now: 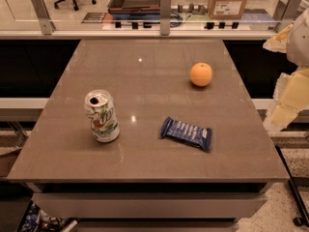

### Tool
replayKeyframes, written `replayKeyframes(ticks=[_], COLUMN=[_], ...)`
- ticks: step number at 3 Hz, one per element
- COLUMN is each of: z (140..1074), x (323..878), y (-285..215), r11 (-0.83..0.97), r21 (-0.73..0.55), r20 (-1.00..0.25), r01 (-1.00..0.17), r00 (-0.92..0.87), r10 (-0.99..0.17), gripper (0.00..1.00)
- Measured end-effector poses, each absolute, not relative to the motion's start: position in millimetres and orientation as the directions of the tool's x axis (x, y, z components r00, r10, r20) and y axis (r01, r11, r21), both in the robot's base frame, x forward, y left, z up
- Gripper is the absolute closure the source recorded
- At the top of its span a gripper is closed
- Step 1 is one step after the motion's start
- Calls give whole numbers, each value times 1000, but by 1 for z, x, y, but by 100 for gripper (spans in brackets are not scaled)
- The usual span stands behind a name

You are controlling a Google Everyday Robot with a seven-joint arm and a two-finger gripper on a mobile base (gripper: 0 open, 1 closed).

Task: Pick rxbar blueberry

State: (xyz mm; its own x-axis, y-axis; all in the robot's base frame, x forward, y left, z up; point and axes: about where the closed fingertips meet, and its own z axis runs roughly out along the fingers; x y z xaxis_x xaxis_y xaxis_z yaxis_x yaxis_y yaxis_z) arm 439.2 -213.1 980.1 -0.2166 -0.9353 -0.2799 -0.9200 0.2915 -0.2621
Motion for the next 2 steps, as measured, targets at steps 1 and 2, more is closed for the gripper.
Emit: replayKeyframes(ticks=[1, 2], z=[955, 932], x=[439, 432], y=[-207, -200], r11=[338, 387], r21=[-204, -167], r20=[-449, -561], r01=[-919, -907], r00=[-219, -235], r10=[-866, -794], gripper=[0, 0])
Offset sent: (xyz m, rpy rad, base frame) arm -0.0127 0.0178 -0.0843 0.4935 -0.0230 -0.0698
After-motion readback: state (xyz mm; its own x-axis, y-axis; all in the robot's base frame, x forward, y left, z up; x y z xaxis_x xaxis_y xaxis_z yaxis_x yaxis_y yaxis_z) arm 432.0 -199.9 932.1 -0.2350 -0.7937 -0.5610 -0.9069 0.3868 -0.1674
